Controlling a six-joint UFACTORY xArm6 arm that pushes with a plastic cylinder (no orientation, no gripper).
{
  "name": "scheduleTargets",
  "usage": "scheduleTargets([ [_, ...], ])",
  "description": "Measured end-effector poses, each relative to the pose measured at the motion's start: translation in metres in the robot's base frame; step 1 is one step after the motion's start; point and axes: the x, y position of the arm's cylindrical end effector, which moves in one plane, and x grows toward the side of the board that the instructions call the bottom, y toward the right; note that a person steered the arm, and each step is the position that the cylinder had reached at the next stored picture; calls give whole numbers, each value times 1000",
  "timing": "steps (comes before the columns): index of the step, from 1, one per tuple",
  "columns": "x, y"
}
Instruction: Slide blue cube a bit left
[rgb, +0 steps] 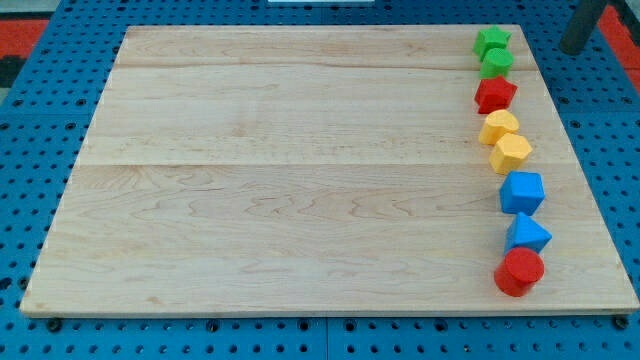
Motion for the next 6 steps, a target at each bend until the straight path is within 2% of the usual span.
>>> scheduleTargets([
  [1, 39, -1],
  [2, 111, -4],
  [6, 238, -83],
])
